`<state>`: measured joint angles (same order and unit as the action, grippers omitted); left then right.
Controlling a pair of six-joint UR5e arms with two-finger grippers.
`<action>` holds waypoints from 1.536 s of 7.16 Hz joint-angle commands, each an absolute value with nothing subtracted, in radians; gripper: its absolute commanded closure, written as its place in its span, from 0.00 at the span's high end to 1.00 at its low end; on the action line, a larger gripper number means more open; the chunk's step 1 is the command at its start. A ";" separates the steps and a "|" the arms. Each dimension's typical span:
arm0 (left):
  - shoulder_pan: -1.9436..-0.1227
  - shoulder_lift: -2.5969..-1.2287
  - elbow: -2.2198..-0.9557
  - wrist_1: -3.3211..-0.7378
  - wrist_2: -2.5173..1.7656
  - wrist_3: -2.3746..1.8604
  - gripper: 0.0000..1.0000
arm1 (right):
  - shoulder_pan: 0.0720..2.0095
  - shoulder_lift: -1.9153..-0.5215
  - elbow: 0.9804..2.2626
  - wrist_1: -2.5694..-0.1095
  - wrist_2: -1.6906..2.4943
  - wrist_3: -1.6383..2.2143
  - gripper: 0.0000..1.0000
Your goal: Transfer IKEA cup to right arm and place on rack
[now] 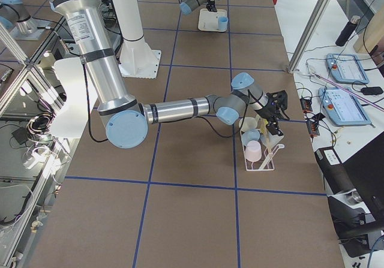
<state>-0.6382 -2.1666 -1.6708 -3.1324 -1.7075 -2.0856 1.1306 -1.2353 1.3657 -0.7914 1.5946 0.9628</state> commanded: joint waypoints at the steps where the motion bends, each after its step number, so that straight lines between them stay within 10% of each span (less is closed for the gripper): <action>1: -0.667 -2.111 -1.671 -3.126 -1.715 -1.954 0.68 | 1.131 -1.236 1.400 -0.802 1.621 0.965 1.00; 11: -1.003 -1.793 -1.667 -2.052 -2.140 -0.697 0.64 | 1.134 -1.328 1.546 -0.819 1.827 0.971 1.00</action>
<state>-1.0007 -1.7964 -1.6730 -2.1707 -2.0937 -0.7603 1.1340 -1.3172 1.5360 -0.8181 1.8190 0.9710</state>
